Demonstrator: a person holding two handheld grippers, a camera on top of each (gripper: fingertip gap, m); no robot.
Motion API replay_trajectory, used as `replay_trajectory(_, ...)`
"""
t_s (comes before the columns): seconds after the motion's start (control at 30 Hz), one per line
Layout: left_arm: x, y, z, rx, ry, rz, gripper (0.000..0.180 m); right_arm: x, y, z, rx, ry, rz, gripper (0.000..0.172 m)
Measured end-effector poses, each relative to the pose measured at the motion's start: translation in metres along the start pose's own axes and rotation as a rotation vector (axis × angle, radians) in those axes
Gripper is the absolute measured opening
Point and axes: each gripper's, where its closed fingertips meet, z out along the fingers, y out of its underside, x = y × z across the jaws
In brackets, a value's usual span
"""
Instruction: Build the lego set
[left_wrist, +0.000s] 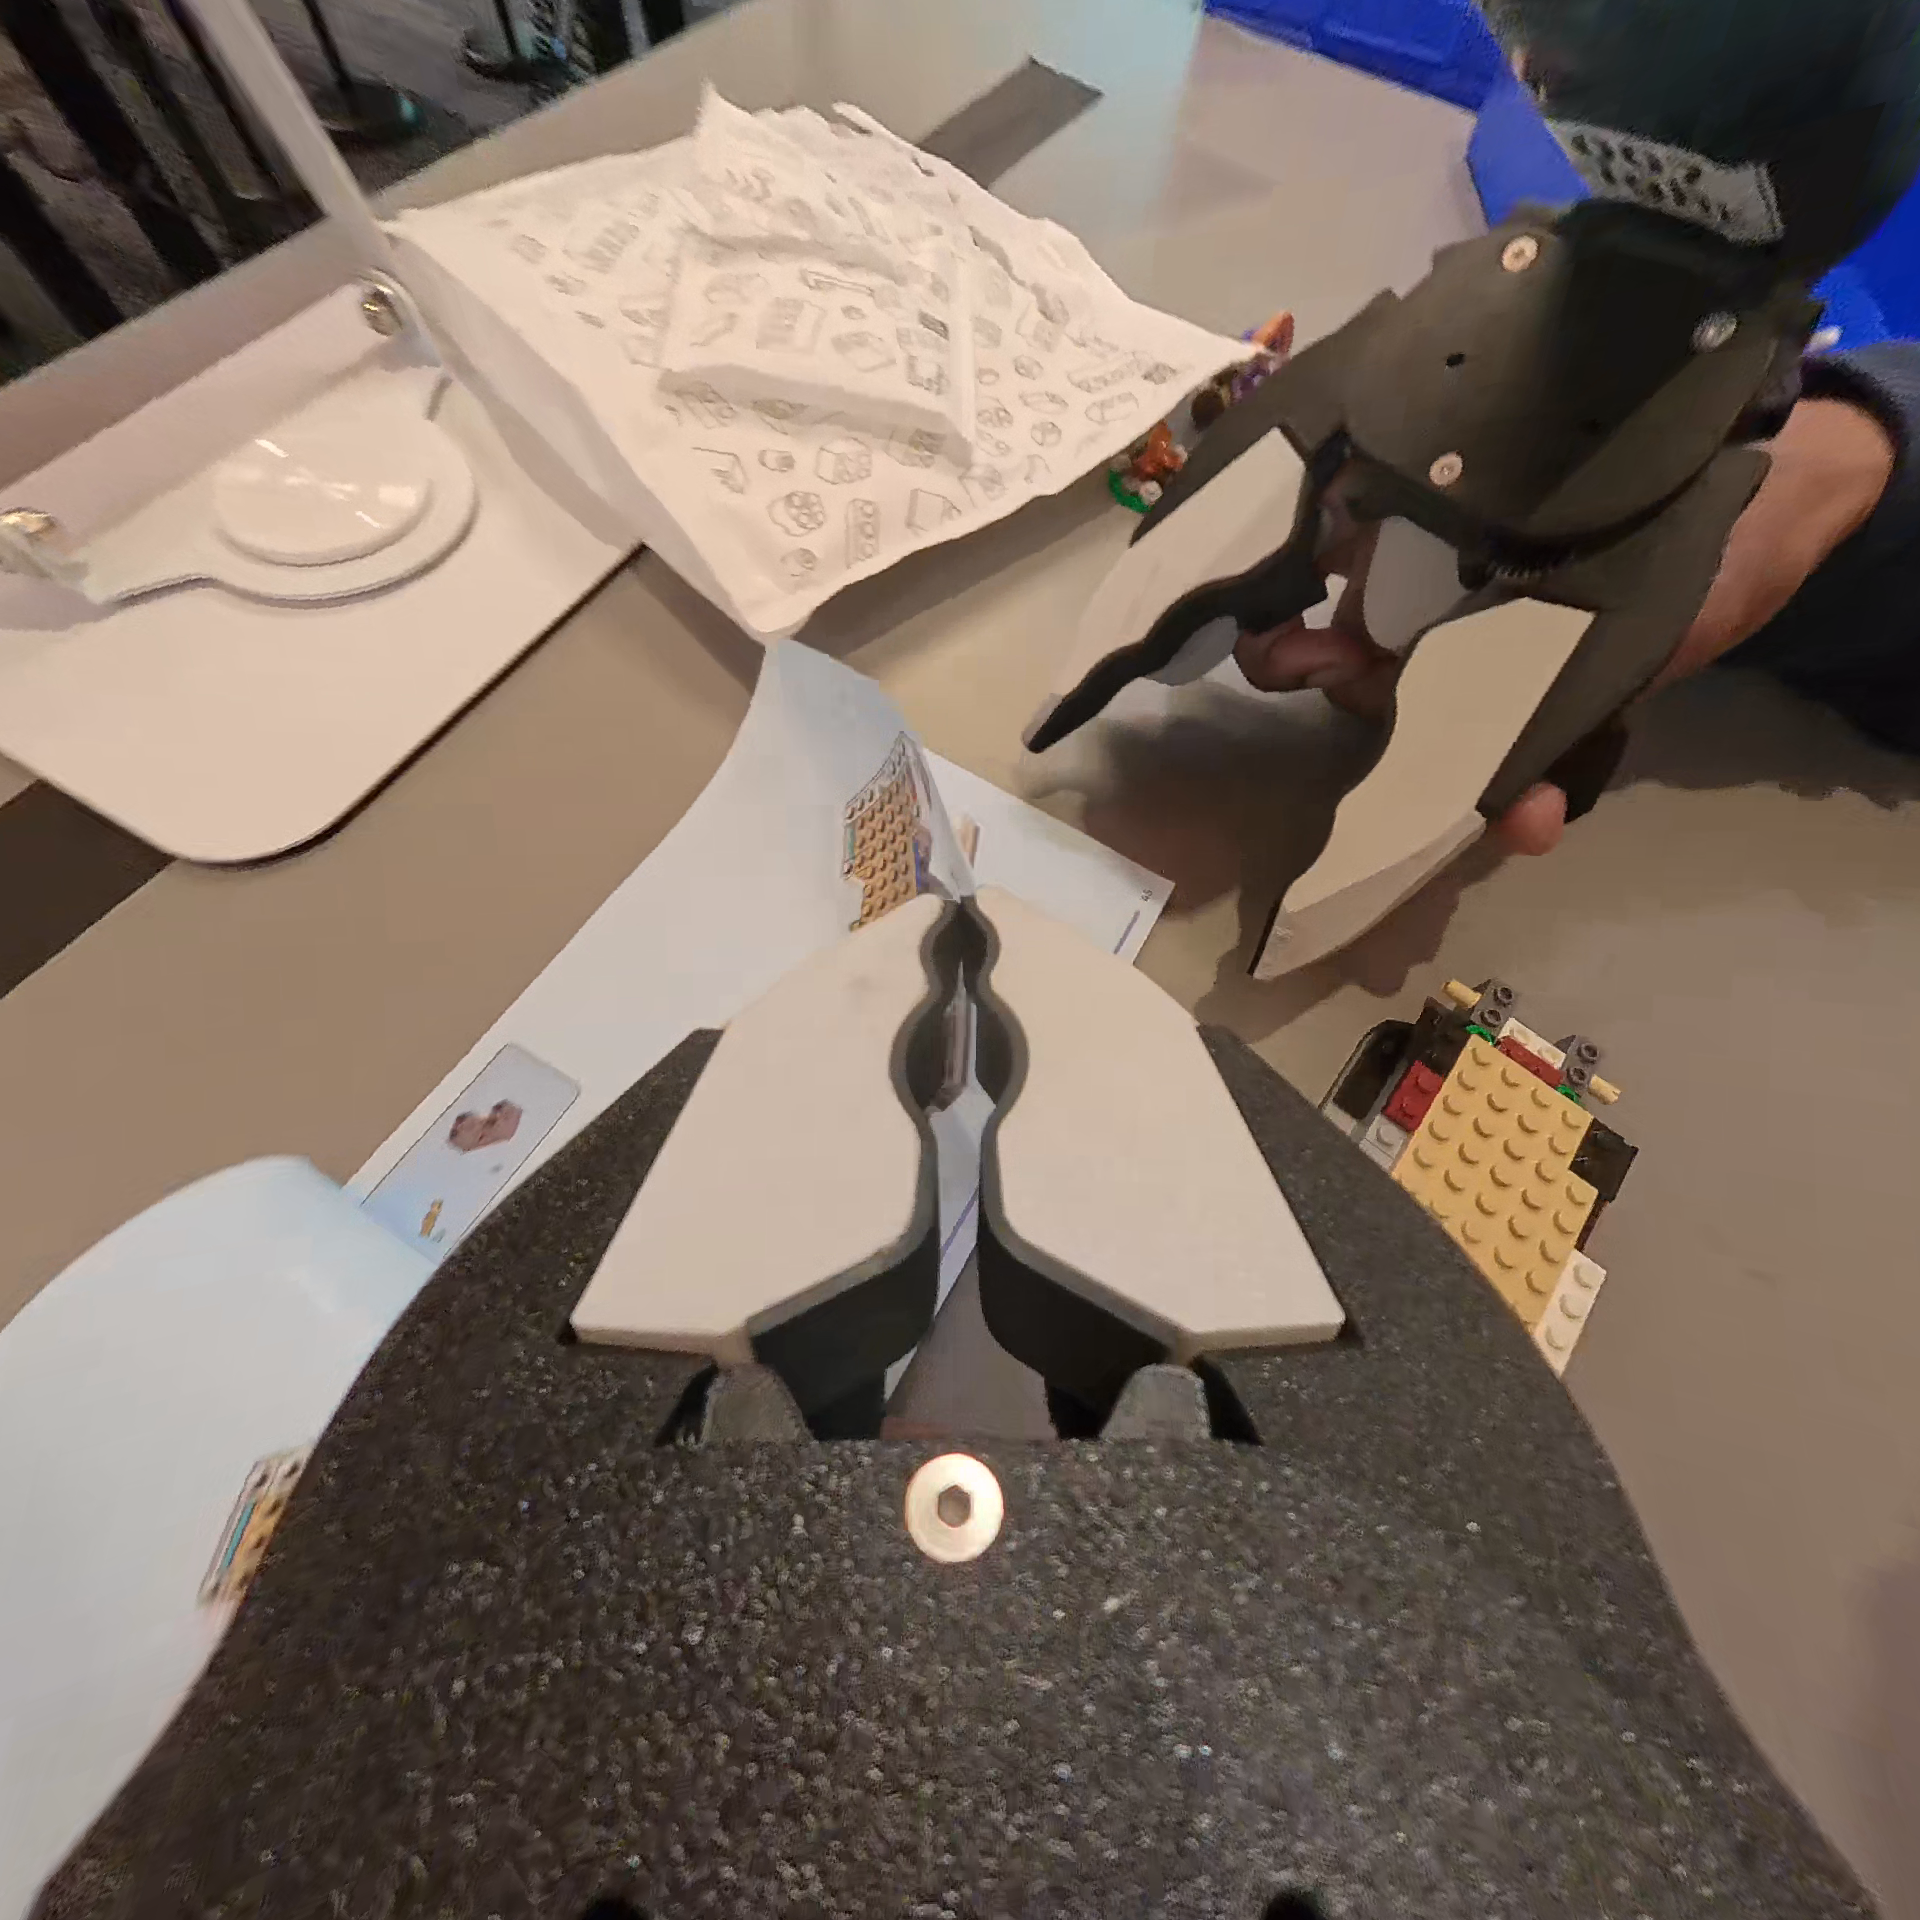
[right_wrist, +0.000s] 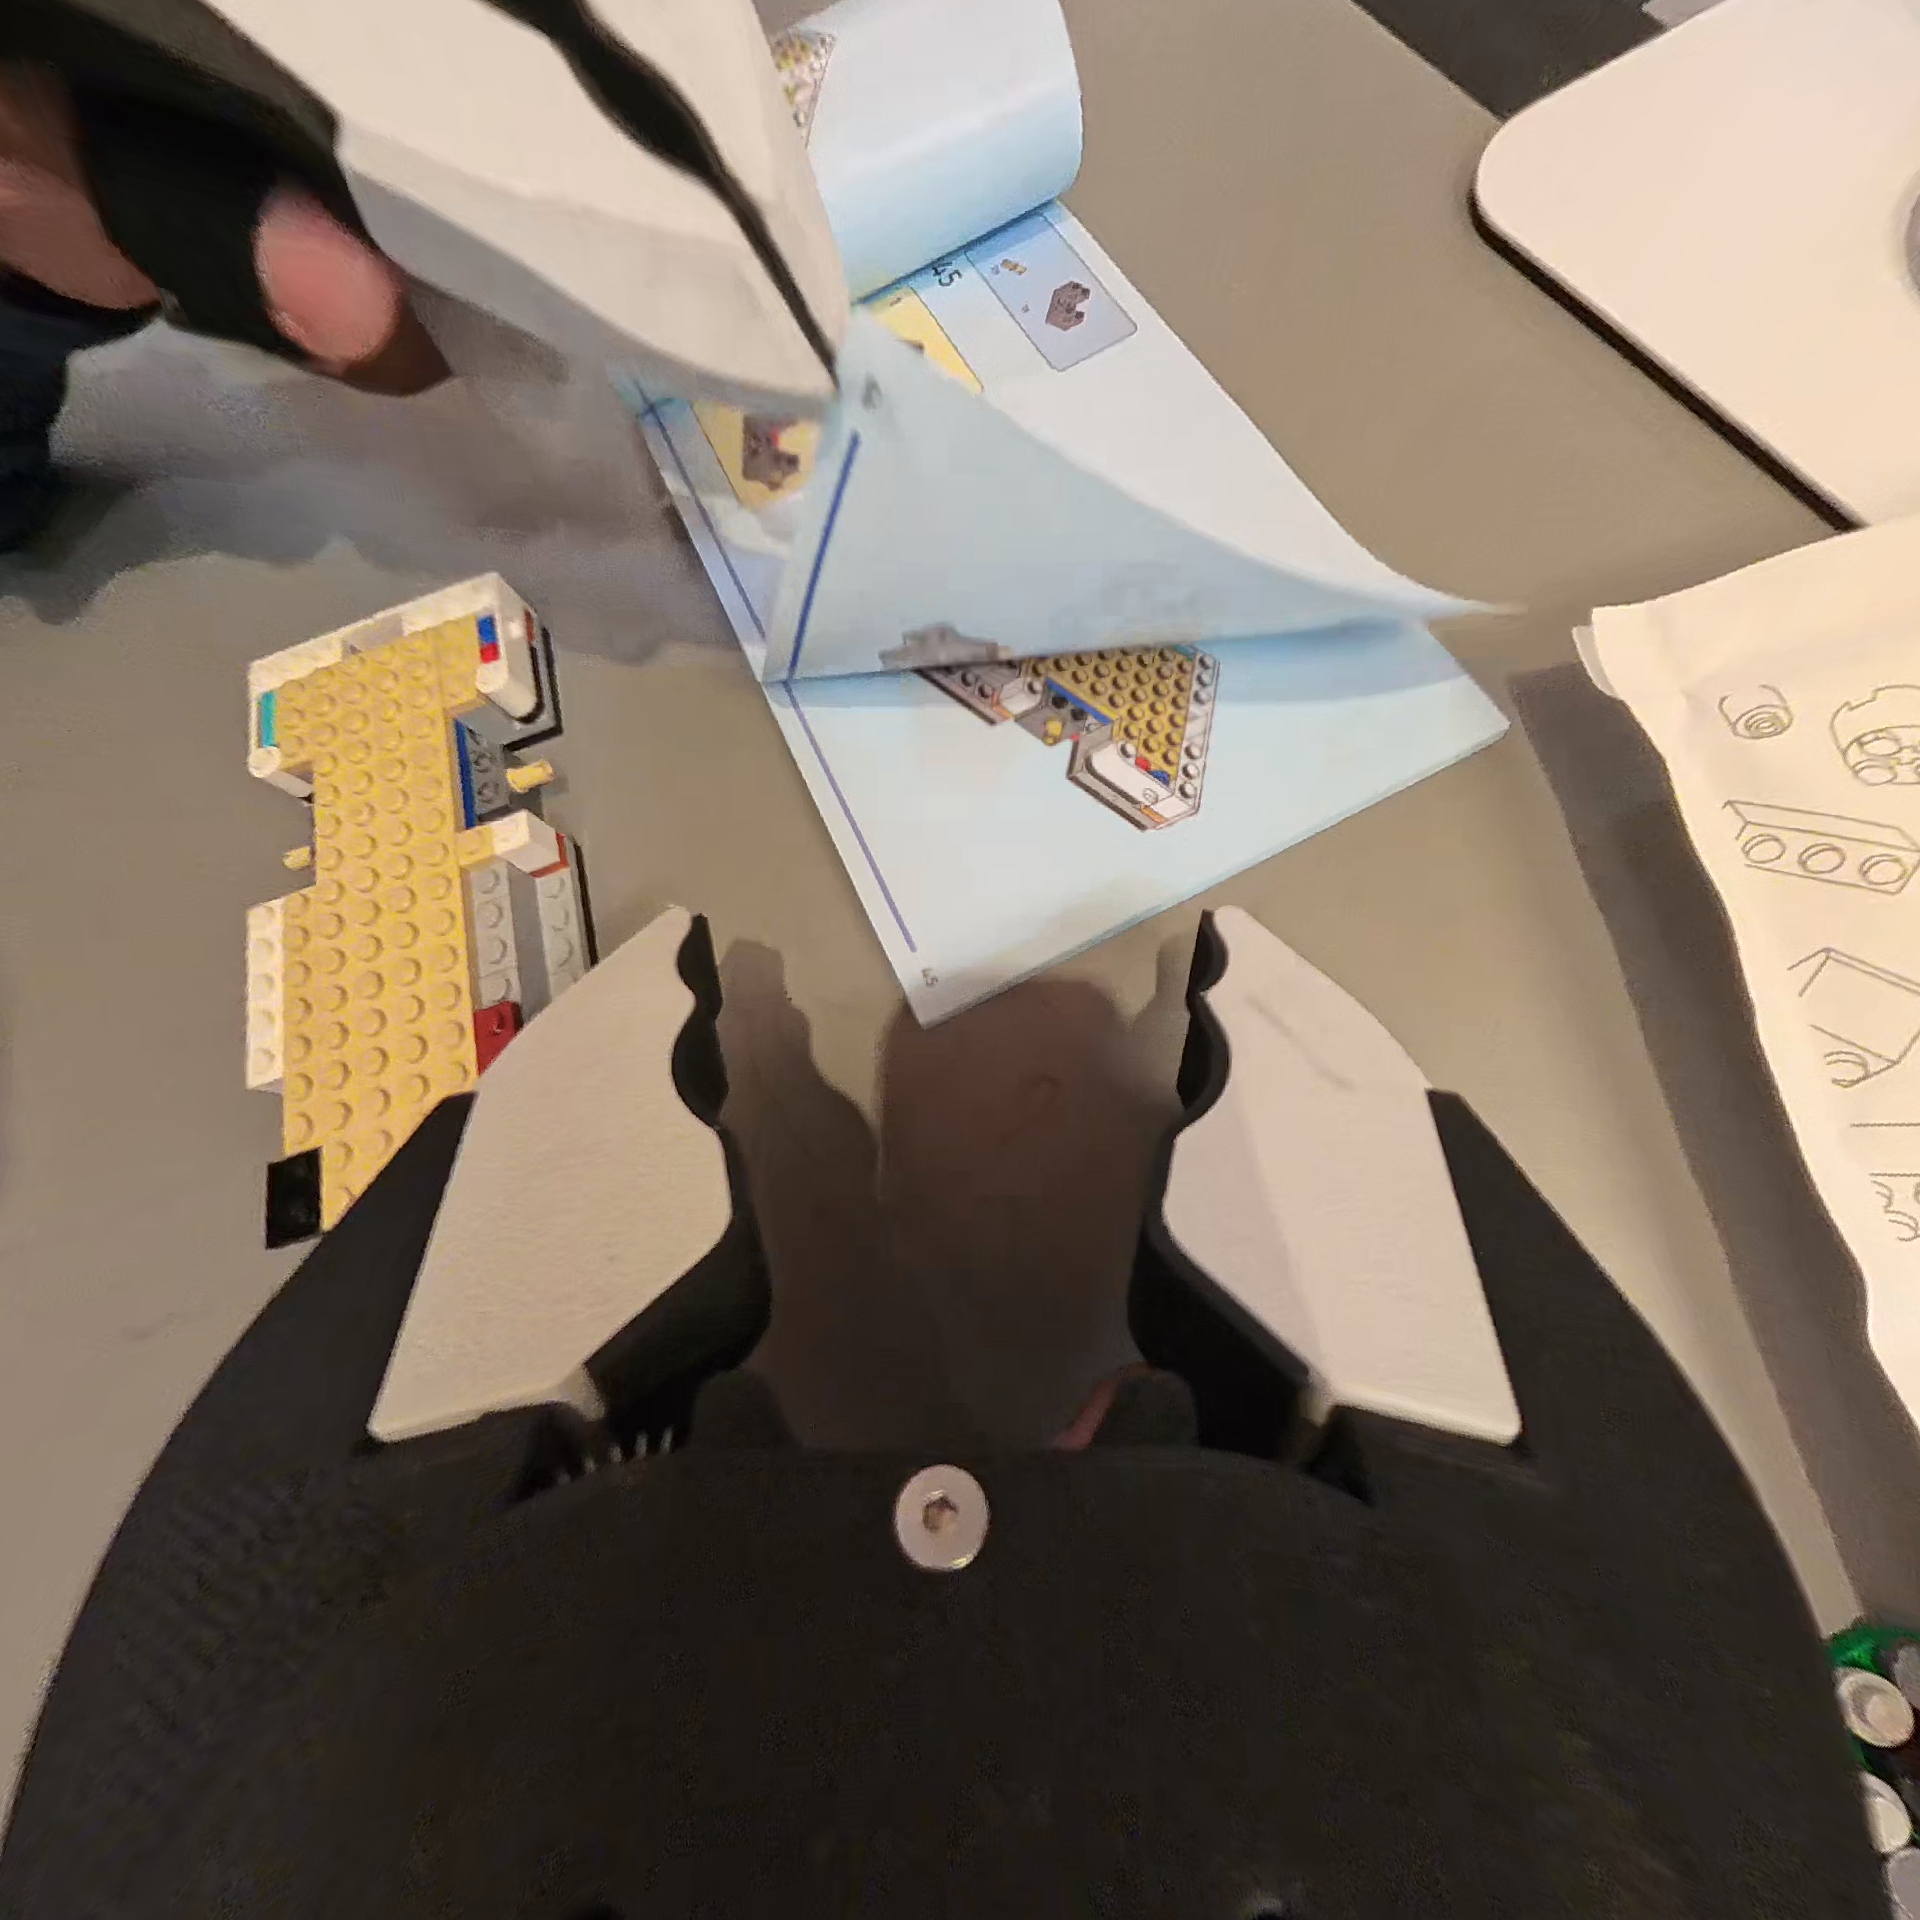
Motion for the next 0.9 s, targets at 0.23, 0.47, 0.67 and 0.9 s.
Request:
replay_trajectory(0.23,-0.037,0.002,-0.062,0.18,-0.123,-0.175,0.0,-0.007,-0.021,0.01,0.032,0.03,-0.055,0.085)
replay_trajectory(0.47,-0.075,0.037,-0.119,0.161,-0.323,-0.263,0.0,-0.001,-0.058,0.031,0.007,0.091,-0.109,0.083)
replay_trajectory(0.67,-0.084,0.08,-0.144,-0.007,-0.436,-0.285,0.003,0.006,-0.071,0.07,-0.082,0.114,-0.128,0.082)
replay_trajectory(0.9,-0.088,0.111,-0.166,-0.2,-0.548,-0.139,0.024,-0.001,-0.079,0.097,-0.109,0.108,-0.147,0.081)
